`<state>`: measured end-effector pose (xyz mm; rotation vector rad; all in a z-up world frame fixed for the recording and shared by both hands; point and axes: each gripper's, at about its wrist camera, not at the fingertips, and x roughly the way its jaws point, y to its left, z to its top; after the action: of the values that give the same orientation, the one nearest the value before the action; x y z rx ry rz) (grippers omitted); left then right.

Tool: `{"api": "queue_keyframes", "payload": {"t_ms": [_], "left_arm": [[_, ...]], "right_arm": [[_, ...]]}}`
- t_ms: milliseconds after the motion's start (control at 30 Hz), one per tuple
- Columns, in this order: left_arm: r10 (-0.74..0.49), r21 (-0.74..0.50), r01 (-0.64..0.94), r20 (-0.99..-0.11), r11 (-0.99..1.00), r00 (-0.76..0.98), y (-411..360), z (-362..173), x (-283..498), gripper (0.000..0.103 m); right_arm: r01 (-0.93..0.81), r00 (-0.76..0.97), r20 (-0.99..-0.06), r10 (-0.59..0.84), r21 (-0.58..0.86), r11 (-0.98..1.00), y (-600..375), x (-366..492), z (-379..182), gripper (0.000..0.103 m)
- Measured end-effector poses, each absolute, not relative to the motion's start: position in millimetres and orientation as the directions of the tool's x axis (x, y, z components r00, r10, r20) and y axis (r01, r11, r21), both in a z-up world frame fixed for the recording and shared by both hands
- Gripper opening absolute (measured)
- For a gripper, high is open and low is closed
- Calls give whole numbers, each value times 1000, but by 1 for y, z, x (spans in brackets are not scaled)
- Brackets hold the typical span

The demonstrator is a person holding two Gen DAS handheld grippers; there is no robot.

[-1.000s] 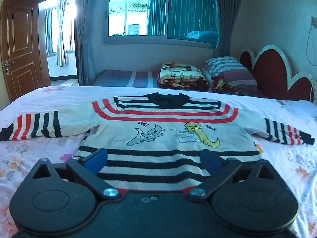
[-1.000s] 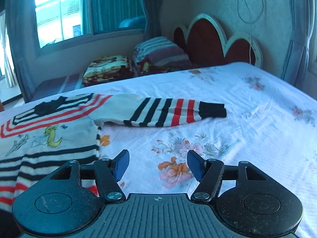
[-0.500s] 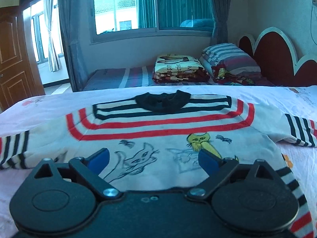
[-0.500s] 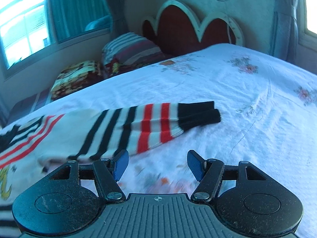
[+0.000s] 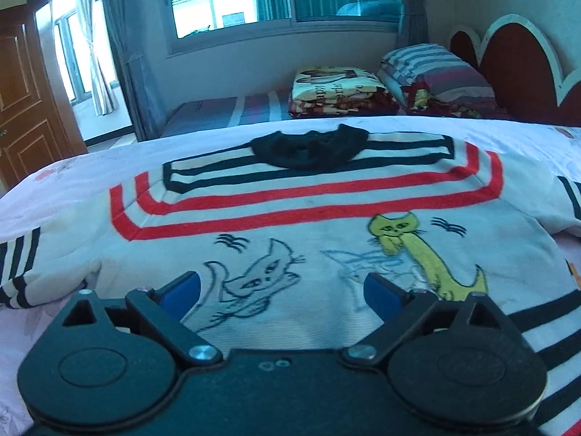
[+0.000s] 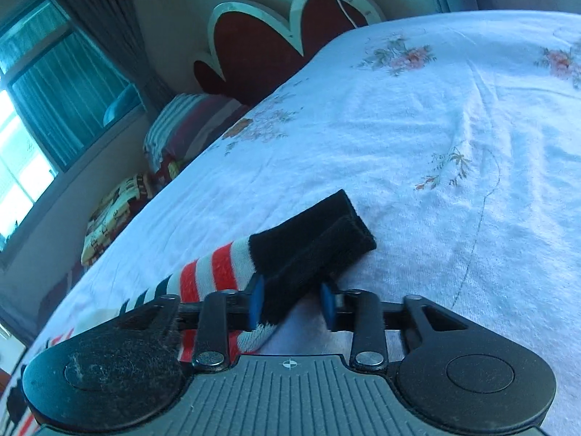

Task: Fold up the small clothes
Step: 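Carry the held sleeve across the sweater chest with the right gripper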

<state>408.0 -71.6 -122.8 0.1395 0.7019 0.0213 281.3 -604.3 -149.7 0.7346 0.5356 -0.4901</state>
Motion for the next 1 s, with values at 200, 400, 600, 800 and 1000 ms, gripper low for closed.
{"api": "queue_keyframes", "payload": {"t_ms": [200,400,600,800,1000], "left_arm": [[91,122,-15,-645,992,759,-44,-113,407,97],[150,172,-48,-653,984,742,-9,-107,402,103],[117,118,-49,-684,992,720,30,-112,403,103],[96,82,-55,-667,995,739,69,-108,402,100],[100,61,-79,-662,995,743,111,-104,402,100]], "right_arm": [[595,739,-625,-251,430,679,-607,286,-141,6],[432,803,-551,-226,278,858,-536,316,-96,6],[240,836,-547,-33,311,919,-436,351,-78,6],[93,810,-576,108,308,947,-322,374,-89,6],[25,764,-616,191,323,946,-231,396,-108,6]]}}
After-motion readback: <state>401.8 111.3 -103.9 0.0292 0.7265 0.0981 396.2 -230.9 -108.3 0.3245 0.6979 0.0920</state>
